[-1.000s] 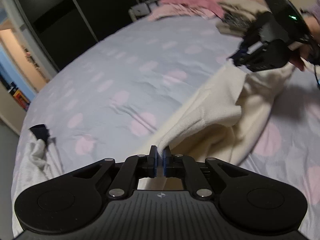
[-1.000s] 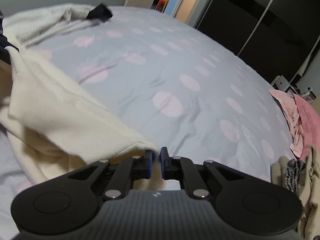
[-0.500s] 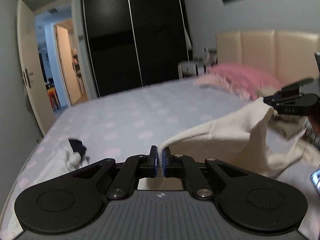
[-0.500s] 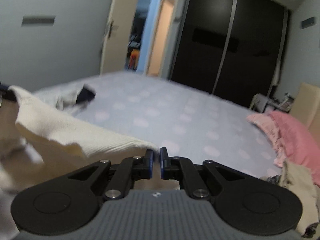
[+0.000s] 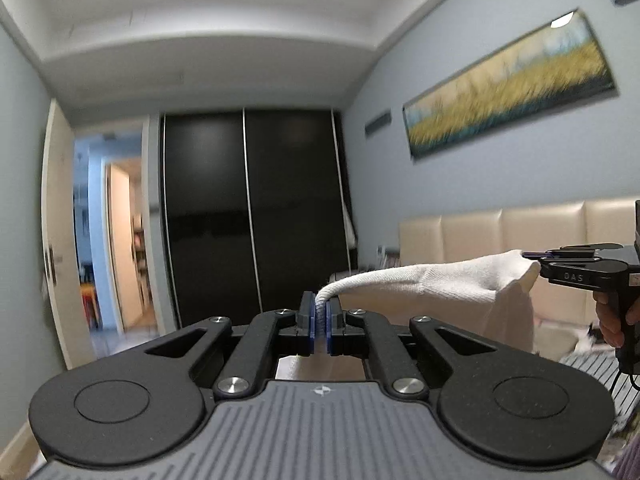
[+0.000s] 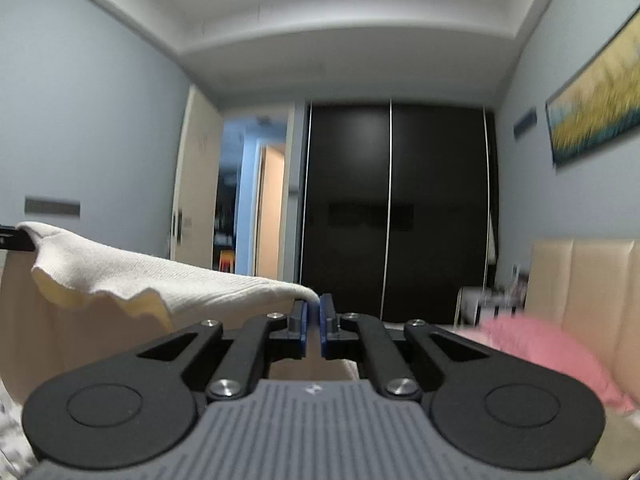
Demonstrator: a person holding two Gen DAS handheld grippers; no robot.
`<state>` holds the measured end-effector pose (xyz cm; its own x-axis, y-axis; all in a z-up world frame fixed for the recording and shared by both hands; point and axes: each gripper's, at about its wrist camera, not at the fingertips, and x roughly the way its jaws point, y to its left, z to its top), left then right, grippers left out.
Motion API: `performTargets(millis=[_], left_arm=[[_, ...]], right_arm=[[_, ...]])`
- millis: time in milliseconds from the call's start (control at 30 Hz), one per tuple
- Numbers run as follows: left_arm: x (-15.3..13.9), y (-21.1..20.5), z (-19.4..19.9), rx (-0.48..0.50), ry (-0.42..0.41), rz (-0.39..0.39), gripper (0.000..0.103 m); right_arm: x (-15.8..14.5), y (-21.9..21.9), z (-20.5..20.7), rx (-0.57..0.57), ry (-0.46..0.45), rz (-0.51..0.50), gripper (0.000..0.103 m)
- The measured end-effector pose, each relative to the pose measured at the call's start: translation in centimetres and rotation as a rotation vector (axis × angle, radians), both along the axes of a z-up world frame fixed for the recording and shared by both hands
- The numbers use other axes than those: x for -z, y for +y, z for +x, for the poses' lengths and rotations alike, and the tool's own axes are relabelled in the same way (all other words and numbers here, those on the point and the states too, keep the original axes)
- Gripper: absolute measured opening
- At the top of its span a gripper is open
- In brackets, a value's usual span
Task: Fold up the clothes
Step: 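Lift the cream sweater high with both tools and shake it out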
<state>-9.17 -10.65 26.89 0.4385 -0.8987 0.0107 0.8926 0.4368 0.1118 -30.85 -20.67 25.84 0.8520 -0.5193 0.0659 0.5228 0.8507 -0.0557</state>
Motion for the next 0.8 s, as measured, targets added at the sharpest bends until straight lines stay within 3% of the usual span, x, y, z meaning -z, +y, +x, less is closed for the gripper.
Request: performTargets(millis=[200,367,533,800], left_arm=[[-2.6,3.7,-3.2,0.051,-0.020,-0.138,0.003],[-3.4,4.8,-3.8,0.090,0.002,-0.190,0.003],[-1.6,2.4,-1.0,0.053,0.074,-0.085,0.003],[7.5,-6.2,7.1,-0.074,0.259,0.184,0.003]], right_arm=[[-5.1,5.6,-6.8,-0.032,-0.178,-0.116,0.007],[-6.7,8.7,-9.2,-0.013,-0.254,-0.162,0.007],[-5.6,7.3,-7.0,0.005,-0.205,-0.073,0.007],[3.5,-0.4,3.3,0.012,0.055,0.154,0.007]])
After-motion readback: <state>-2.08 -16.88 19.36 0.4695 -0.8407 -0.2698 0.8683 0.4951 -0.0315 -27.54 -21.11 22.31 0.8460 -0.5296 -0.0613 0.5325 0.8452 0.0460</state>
